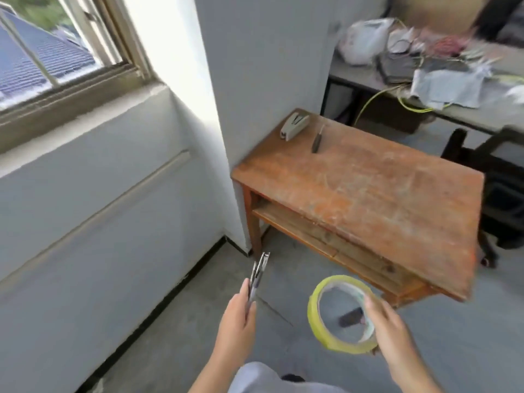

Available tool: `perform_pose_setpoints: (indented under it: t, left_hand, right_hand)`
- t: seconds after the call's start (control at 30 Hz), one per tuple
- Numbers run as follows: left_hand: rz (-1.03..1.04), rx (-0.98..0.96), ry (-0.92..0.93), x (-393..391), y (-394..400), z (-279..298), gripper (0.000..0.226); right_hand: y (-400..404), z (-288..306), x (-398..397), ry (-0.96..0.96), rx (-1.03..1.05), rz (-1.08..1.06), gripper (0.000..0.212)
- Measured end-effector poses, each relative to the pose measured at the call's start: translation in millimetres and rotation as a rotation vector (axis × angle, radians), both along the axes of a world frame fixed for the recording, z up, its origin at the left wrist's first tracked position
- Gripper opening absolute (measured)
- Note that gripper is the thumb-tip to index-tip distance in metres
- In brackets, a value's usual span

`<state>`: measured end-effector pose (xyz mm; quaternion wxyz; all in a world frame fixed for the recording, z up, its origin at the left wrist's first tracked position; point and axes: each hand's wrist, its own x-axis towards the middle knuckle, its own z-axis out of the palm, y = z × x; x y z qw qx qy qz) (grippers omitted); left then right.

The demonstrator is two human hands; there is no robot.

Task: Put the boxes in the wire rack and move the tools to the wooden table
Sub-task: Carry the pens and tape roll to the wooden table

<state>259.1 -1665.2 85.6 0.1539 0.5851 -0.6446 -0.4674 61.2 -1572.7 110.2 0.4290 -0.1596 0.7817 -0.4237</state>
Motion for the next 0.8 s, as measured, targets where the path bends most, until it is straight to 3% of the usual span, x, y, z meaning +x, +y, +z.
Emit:
perform_pose_setpoints:
  t: [0.3, 0.43, 0.53, 0.67, 0.8]
  left_hand:
    - [-0.154, 0.056, -0.107, -85, -96, -7, 0.051]
    - [-0.295, 0.006, -0.117, -142, -179, -10, 0.056]
    - [-0.411, -0.016, -0.146, -193, -231, -1, 0.054]
    - [-0.572, -0.149, -0.344, -266, -289, 0, 0.059]
    - [-0.654, -0.196, -0.404, -326, -317, -4, 0.069]
  right_hand:
    - [-50, 6, -102, -0.061, -0.009, -0.212, 0.011]
    - [-107, 0, -139, -0.049, 0.021, -0.269, 0.03]
    - [-157, 3, -166, 0.069, 0.041, -0.325, 0.034]
    - [-214, -1, -201, 0.292, 0.089, -0.335, 0.036]
    - [-251, -11, -229, 0.345, 0.14, -0.358, 0.039]
